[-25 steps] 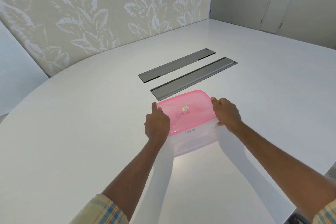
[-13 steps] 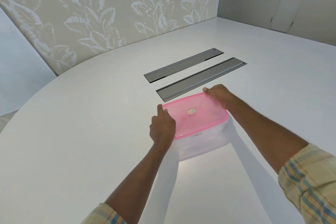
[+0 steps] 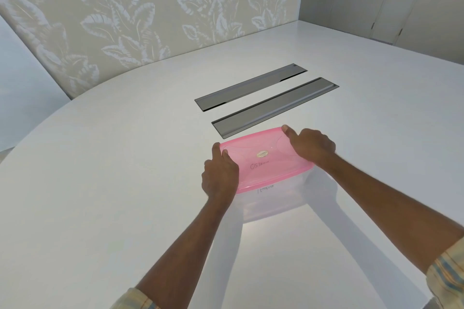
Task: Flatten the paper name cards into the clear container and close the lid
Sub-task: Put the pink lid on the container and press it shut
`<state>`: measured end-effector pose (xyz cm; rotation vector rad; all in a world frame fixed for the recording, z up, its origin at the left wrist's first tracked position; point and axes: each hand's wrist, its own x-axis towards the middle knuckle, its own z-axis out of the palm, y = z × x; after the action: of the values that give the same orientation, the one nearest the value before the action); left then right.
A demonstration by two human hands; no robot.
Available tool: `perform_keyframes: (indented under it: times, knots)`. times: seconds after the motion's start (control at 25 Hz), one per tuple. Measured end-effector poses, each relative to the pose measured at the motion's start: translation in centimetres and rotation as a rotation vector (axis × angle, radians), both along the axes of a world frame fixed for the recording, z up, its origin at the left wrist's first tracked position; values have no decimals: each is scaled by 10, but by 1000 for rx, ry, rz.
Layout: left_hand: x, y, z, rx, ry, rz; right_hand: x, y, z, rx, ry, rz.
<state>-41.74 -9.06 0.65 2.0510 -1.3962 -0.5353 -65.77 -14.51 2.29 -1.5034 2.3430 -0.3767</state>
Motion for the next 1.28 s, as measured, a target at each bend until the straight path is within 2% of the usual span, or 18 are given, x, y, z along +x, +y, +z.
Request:
perform_keyframes:
  times: [0.2, 0.4, 0.52, 0.6, 0.76, 0.88, 0.96, 1.28]
  knots:
    - [-1, -1, -2, -9, 3, 9, 0, 22, 1, 69, 137, 22]
    - [-2, -2, -4, -21, -3, 17, -2, 27, -6, -63, 39, -4]
    - [-1, -4, -6, -15, -2, 17, -4, 30, -5, -63, -22, -26]
    - [0, -3, -7, -21, 0, 11, -9, 37, -3, -47, -156, -24]
    - [1, -4, -9, -30, 4, 13, -31, 65, -1, 33, -784, -138]
    - [2, -4, -10, -33, 2, 11, -34, 84, 4, 110, -1031, -181]
    - [1, -4, -9, -33, 3, 2, -29, 87, 4, 79, -1103, -231]
    - [1, -4, -8, -10, 4, -6, -20, 86, 9, 20, -1078, -291]
